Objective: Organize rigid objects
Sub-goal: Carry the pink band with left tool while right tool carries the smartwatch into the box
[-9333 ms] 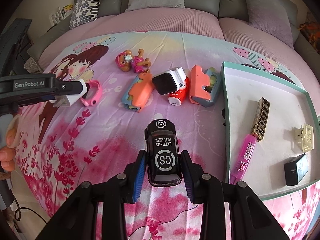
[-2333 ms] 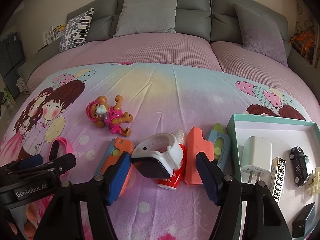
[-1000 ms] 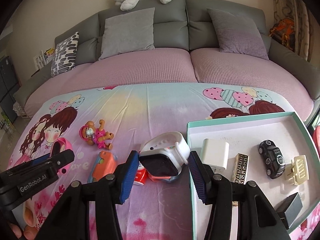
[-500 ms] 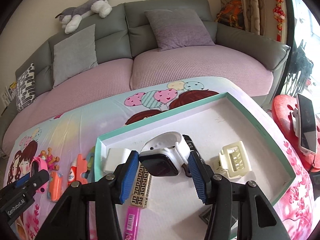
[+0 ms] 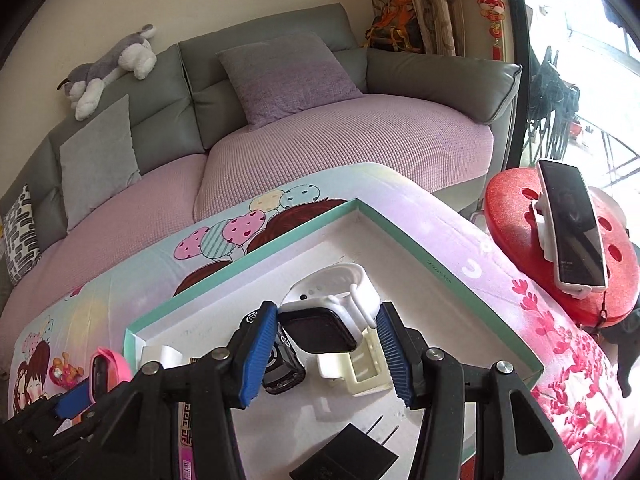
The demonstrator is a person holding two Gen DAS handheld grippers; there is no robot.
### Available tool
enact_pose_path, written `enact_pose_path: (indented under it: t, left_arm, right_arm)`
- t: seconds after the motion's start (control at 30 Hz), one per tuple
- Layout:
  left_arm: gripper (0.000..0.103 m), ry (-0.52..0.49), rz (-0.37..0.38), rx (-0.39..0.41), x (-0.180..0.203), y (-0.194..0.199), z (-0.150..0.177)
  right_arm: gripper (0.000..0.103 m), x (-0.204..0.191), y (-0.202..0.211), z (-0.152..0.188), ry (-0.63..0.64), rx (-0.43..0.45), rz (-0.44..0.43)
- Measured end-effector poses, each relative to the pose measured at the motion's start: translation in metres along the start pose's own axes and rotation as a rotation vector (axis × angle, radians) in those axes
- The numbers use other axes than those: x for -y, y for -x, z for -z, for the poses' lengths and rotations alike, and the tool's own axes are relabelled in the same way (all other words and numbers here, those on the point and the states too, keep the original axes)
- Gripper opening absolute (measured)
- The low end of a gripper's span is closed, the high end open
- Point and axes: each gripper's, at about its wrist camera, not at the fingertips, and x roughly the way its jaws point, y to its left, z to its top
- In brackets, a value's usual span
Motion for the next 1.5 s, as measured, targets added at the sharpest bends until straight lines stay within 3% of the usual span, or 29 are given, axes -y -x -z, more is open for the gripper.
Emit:
enact_pose_path:
  t: [0.2,0.73,1.23,1.33,1.43,1.5]
  left_arm:
    - [0.052,-0.04,0.006,0.002,0.012,-0.01,0.009]
    - [0.052,-0.032,0.013,-0.016,0.01,-0.029,0.02]
    - [0.052,-0.018,0.03,-0.005,0.007,-0.025,0.02]
    - [0.056,-0.009,0.042,0.003,0.004,-0.021,0.018]
    - [0.059,-0.001,0.048,0.014,0.003,-0.017,0.016]
    - [0.06,-0.003,0.036,0.023,0.001,-0.013,0.015]
  right_arm:
    - [0.055,-0.001,-0.011,0.003,-0.006,-0.007,-0.008]
    - [0.055,-0.008,-0.017,0.005,0.024,-0.013,-0.005]
    - [0.055,-0.019,-0.02,0.007,0.054,-0.032,-0.009]
    - [0.055,-0.019,-0.02,0.006,0.055,-0.035,-0.014]
    - [0.064,-0.02,-0.019,0.006,0.059,-0.03,-0.01]
    - [0.065,-0.021,-0.017,0.005,0.06,-0.021,-0.011]
